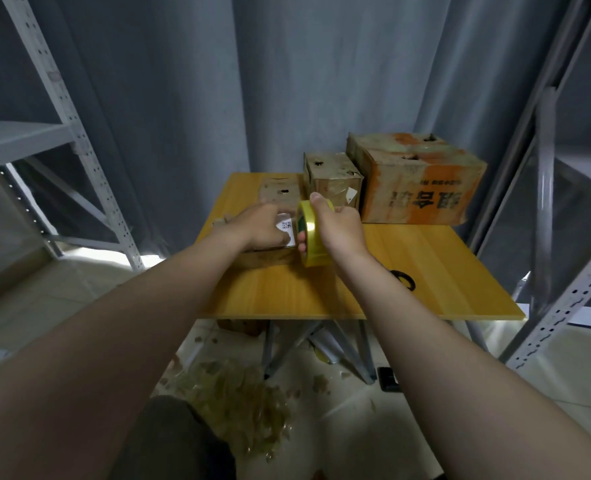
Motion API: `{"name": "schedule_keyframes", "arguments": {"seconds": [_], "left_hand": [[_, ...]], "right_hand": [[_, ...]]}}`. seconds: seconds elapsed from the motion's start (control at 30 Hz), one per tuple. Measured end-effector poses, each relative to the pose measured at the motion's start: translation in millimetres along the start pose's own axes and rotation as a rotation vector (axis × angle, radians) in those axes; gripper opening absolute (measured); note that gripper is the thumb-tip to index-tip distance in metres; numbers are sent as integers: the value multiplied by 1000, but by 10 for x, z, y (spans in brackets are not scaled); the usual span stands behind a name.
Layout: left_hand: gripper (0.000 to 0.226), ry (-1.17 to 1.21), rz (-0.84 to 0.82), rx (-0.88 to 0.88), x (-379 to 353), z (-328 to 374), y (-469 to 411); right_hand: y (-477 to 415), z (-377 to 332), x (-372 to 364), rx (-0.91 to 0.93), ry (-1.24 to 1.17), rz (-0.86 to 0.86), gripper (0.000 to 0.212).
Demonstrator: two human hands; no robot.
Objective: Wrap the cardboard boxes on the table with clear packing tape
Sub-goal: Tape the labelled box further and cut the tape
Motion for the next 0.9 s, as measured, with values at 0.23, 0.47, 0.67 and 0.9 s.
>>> {"name": "schedule_keyframes", "arguments": {"seconds": [0.23, 0.47, 0.67, 0.9], "left_hand": [[54, -20, 7, -77, -43, 33, 176], [60, -66, -39, -63, -104, -71, 137], [59, -55, -10, -58, -88, -73, 173], [57, -1, -45, -56, 7, -59, 280]], "right_hand": [[31, -132, -23, 18, 45, 3, 49], [76, -45, 34, 73, 90, 4, 43], [168, 116, 10, 6, 149, 39, 60], [405, 302, 220, -93, 177, -8, 42]]}}
Point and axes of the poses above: each hand's wrist, its own y-axis away from the middle knuckle, its own x-axis out of the back of the hand, z = x × y, the point moved 2 cm from there along -y, towards the middle knuckle, and after that the axes turned 12 degrees about z, right-handed, at the moved point
